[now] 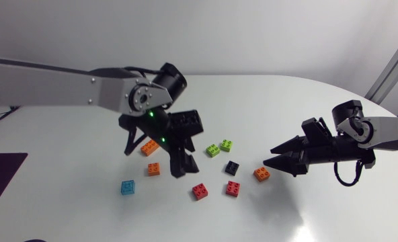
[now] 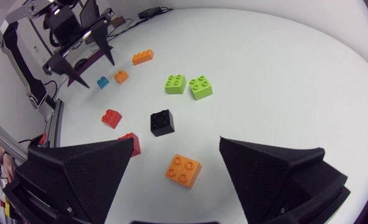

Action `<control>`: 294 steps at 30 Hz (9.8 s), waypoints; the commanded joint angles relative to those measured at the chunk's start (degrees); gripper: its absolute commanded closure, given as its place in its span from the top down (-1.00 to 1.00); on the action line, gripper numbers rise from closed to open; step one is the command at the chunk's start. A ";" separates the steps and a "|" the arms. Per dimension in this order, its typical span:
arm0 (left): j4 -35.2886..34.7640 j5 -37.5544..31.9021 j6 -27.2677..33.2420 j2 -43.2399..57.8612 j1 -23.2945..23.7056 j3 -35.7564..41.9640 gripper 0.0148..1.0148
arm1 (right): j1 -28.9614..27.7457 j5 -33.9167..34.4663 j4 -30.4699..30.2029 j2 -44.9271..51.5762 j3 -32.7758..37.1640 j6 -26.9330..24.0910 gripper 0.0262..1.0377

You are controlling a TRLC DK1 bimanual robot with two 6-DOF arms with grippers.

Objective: Separate the duplo bricks

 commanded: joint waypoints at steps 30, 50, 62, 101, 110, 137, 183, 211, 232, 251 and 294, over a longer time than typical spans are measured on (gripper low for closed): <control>9.42 -12.30 1.60 7.85 -7.27 -7.65 -0.52 | -2.83 -0.48 -4.92 -1.97 -1.57 -6.33 0.91; 10.91 -10.55 -0.86 10.49 -11.14 -1.76 -0.52 | 6.93 4.35 -7.03 -10.14 -9.13 -11.60 0.76; 10.47 -10.55 -0.07 -0.41 -5.69 -8.09 0.51 | 16.59 11.29 -1.05 -4.34 -5.00 -6.68 -0.43; 21.28 -10.55 -2.18 11.54 -0.16 1.05 0.65 | 17.74 16.13 -0.79 -6.36 0.80 -2.99 -0.45; 21.99 -11.34 -3.85 19.10 -0.07 10.54 0.21 | 10.62 13.40 -2.90 -8.74 -0.96 -6.33 -0.45; 9.86 -12.74 -3.49 22.70 -1.56 18.54 0.15 | 6.31 9.89 -5.71 -9.70 -2.45 -9.58 -0.45; 9.59 -9.23 -4.37 -1.47 5.91 2.10 0.78 | 6.14 8.66 -9.40 -18.14 -3.77 -7.56 -0.44; 19.26 -26.10 -10.00 -42.07 11.36 -28.39 0.93 | 7.89 28.34 -3.78 -47.85 -11.06 10.11 0.94; 9.42 -28.83 -16.68 -61.58 8.63 -35.34 0.94 | 6.14 33.27 -9.23 -55.06 -12.12 13.10 0.93; 15.13 -29.09 -18.61 -55.70 7.23 -37.09 0.94 | 22.66 46.71 4.84 -9.97 -5.18 26.10 0.79; 20.32 -26.02 -17.82 -54.73 9.60 -41.23 0.94 | 43.14 42.85 -1.49 -3.82 11.61 22.32 -0.48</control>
